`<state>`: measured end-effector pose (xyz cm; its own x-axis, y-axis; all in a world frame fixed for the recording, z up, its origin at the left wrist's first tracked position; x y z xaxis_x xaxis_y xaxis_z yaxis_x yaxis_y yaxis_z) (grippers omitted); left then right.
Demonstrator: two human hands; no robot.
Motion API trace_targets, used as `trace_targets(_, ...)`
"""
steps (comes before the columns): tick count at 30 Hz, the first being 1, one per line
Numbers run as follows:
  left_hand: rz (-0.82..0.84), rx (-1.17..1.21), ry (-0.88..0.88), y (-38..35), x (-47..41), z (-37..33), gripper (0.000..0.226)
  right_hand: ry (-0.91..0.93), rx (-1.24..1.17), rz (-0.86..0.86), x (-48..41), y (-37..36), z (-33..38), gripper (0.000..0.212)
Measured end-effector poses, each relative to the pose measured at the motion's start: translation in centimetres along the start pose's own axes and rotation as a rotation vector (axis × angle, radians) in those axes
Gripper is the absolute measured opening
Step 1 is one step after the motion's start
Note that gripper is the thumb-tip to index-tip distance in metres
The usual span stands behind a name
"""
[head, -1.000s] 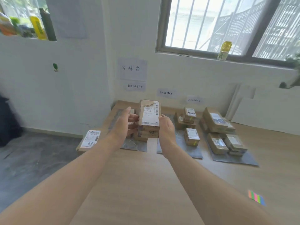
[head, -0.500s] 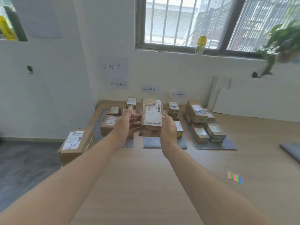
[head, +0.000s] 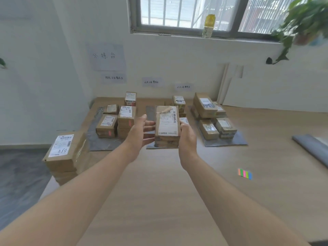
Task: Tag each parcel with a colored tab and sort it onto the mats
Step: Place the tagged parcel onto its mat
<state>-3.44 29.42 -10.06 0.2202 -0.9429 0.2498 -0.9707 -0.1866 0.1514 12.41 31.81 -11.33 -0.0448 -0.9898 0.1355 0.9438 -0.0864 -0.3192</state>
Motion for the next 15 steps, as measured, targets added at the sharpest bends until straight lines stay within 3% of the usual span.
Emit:
trace_targets(8,-0.099,0.010,0.096,-8.2,-1.6,3.0,0.056,-0.103,0.028,0.056,-4.5,8.0,-1.8,0.047)
trace_targets(15,-0.131,0.063,0.179,-15.0,-2.5,6.5,0.051,-0.198,0.088,0.076,-7.6,15.1,-4.1,0.031)
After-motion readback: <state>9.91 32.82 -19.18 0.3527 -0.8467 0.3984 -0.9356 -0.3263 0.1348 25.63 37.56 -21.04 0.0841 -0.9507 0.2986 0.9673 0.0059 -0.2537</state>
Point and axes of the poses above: each hand's wrist, its own x-axis away from the middle knuckle, its own y-axis out of the back of the hand, z = x × y, the point moved 4 cm from there along -x, towards the middle knuckle, and after that the axes turned 15 degrees about -x, right-handed, at the moved point
